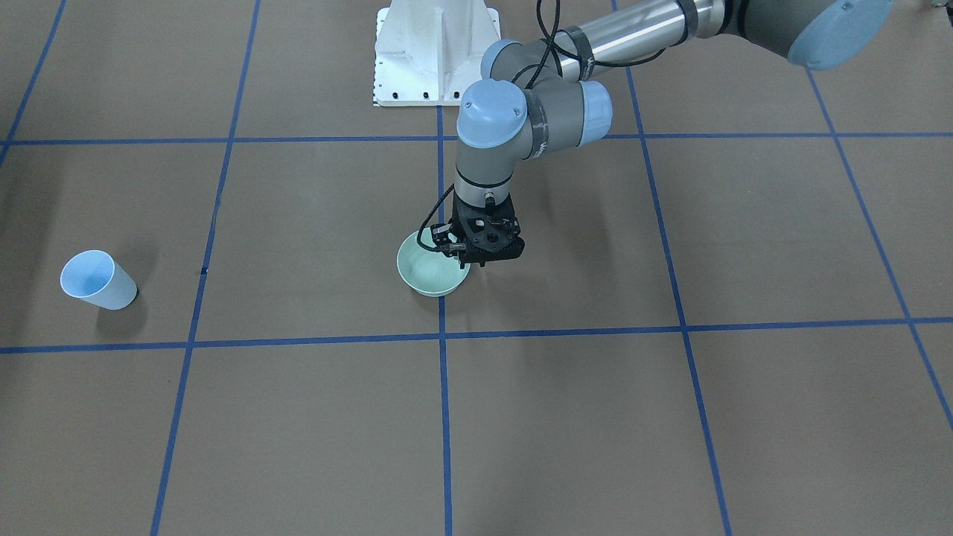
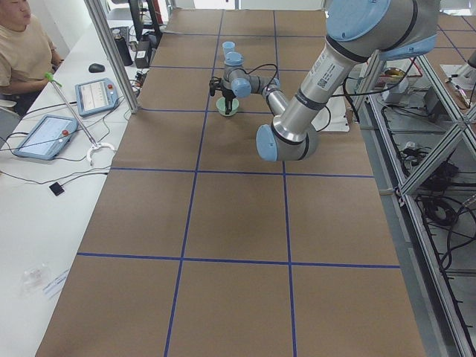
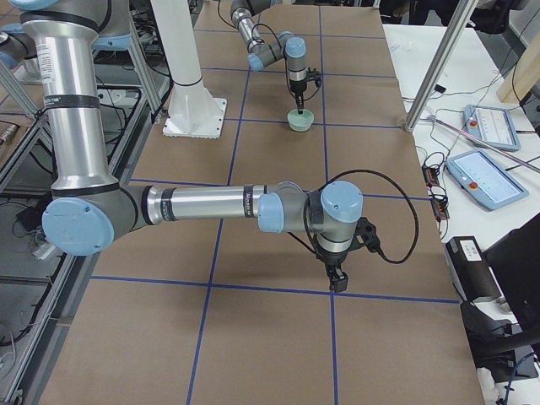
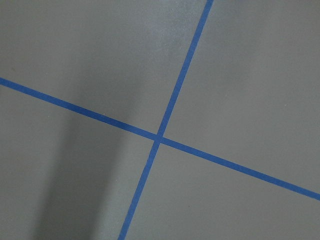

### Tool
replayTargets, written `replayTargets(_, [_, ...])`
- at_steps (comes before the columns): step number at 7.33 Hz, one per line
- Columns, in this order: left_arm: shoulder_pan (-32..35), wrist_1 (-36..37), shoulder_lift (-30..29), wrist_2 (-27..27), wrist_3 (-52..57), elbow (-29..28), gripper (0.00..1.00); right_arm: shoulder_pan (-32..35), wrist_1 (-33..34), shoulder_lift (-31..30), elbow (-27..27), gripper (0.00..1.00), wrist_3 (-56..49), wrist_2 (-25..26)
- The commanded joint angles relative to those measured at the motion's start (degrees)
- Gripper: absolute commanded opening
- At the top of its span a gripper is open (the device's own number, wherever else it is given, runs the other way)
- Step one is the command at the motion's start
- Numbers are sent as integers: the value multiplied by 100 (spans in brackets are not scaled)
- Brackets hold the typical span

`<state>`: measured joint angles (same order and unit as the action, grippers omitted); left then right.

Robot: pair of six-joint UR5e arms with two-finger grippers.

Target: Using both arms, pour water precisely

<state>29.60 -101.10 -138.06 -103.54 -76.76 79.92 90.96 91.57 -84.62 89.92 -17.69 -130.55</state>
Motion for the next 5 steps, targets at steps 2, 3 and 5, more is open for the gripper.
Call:
replayTargets(2, [11, 2, -89, -26, 222, 76, 0, 0, -7, -2, -18, 100, 3, 21])
replayTargets(3, [55, 11, -80, -61, 510, 190, 0, 0, -25, -19, -79, 100, -23, 30])
replayTargets(5, [300, 55, 181, -236, 1126, 541, 0, 0, -25, -72, -89, 100, -15, 39])
